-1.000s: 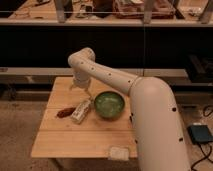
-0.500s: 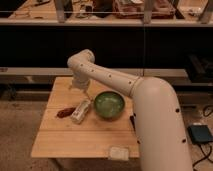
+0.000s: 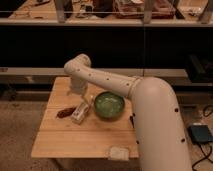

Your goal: Stand the bottle upright

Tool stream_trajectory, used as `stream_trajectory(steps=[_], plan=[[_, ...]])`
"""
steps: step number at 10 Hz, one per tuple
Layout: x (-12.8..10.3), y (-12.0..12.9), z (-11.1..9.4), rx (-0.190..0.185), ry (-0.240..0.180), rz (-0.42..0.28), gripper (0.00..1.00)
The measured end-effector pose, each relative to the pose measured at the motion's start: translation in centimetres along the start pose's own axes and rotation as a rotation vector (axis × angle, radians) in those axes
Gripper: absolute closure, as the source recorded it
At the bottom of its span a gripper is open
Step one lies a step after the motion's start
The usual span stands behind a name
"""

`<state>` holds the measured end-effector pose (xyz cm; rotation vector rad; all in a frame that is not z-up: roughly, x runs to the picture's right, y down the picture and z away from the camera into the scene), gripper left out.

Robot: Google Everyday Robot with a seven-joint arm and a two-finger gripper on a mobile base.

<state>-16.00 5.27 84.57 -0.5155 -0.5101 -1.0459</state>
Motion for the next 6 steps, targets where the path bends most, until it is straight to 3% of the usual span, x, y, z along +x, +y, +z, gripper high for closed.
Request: stream_trajectory(steps=[6], plan=[[-0.9,0.1,1.5,-0.017,-0.022,-0.012,0.20]])
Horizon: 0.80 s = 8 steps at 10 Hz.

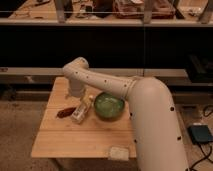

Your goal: Stand the bottle upright

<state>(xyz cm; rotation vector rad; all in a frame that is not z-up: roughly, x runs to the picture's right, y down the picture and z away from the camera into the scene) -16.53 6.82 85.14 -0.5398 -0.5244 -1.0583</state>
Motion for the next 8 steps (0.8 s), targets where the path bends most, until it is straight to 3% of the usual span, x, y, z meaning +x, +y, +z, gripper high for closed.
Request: stream_trajectory(steps=[8], plan=[[0.9,1.5,1.8,0.004,-0.008,0.040,0.20]])
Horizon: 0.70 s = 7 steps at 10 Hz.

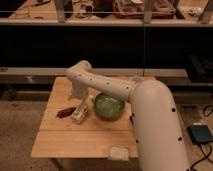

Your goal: Stand the bottle upright

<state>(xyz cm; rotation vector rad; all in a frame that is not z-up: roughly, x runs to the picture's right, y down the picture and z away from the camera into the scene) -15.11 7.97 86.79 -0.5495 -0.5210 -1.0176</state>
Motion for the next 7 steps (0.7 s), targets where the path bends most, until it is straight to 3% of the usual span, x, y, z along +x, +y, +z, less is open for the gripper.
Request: stream_trajectory(steps=[5,7], plan=[[1.2,0.2,0.8,0.021,-0.012,0.007,0.20],[1.8,-0.2,0.6,0.048,-0.003,0.001,0.20]])
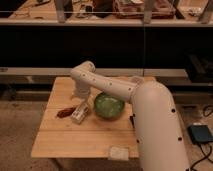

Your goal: Stand the bottle upright

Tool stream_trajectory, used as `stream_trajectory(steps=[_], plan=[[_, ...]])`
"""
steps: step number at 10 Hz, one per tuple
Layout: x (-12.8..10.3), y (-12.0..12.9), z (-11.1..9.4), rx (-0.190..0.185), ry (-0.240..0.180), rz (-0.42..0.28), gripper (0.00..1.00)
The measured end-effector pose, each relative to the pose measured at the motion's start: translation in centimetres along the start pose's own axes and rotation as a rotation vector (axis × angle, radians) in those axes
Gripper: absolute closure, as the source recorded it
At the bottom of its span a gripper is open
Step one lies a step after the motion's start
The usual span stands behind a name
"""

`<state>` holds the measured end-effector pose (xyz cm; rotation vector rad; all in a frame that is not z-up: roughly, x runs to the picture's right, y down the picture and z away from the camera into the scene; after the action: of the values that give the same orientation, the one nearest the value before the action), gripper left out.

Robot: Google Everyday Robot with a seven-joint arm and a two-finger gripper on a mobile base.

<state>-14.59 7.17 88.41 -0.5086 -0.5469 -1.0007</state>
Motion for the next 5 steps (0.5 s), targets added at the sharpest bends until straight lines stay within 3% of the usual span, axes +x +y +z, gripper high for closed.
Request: stream_trajectory(steps=[5], plan=[[0.35,-1.03,-0.69,0.010,0.008,-0.026,0.20]])
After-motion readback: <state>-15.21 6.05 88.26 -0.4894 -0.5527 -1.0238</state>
